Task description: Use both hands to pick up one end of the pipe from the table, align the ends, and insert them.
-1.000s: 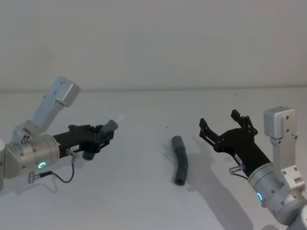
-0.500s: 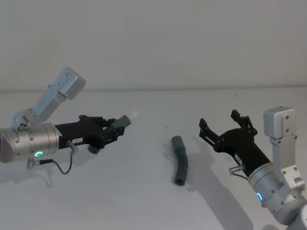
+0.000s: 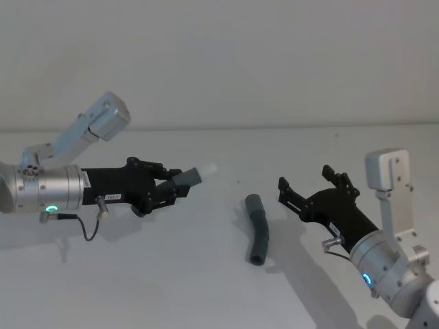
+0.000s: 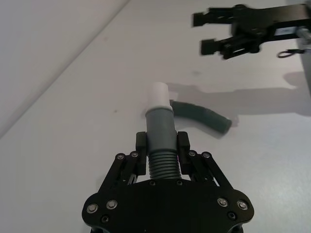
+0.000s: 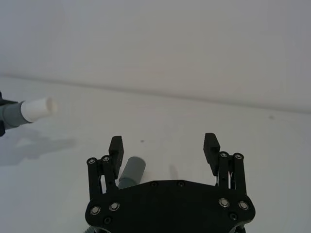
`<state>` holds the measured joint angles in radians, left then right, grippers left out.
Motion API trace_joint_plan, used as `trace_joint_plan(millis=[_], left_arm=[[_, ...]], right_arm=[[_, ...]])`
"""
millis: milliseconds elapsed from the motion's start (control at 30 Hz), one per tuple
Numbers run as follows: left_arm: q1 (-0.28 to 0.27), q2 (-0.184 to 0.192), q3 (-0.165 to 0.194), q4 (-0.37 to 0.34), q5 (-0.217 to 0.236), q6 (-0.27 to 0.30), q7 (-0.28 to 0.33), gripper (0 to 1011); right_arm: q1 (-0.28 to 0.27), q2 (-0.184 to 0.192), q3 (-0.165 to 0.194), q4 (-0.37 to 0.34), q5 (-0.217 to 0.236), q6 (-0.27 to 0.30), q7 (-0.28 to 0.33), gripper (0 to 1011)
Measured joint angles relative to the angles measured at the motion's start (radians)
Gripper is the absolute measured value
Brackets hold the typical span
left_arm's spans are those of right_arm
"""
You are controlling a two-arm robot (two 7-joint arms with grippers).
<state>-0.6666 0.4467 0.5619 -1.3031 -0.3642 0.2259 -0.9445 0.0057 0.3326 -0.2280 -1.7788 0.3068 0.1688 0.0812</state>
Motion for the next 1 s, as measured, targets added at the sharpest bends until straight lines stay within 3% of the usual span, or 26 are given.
trace_joint_plan(millis=[167,400,567,1000], left_arm=[[-0.037,0.005,0.030,0.032,0.016,-0.076,-0.071,336],[-0.068,0.008,0.056,0.058,0.031,-0.152,-0.127,336],[-0.088,0.008,0.072,0.075,0.037,-0.201,-0.158,336],[-0.107,0.009,0.088,0.091,0.044,-0.248,-0.188,336]], right_arm=[[0.017,0.005,-0.008,-0.009,0.009,0.082,0.012,1002],[0.041,0.007,-0.024,-0.019,0.013,0.172,0.023,1002],[0.060,0.000,-0.035,-0.020,0.013,0.212,0.027,1002],[0.093,-0.024,-0.055,0.007,-0.004,0.257,0.025,1002]])
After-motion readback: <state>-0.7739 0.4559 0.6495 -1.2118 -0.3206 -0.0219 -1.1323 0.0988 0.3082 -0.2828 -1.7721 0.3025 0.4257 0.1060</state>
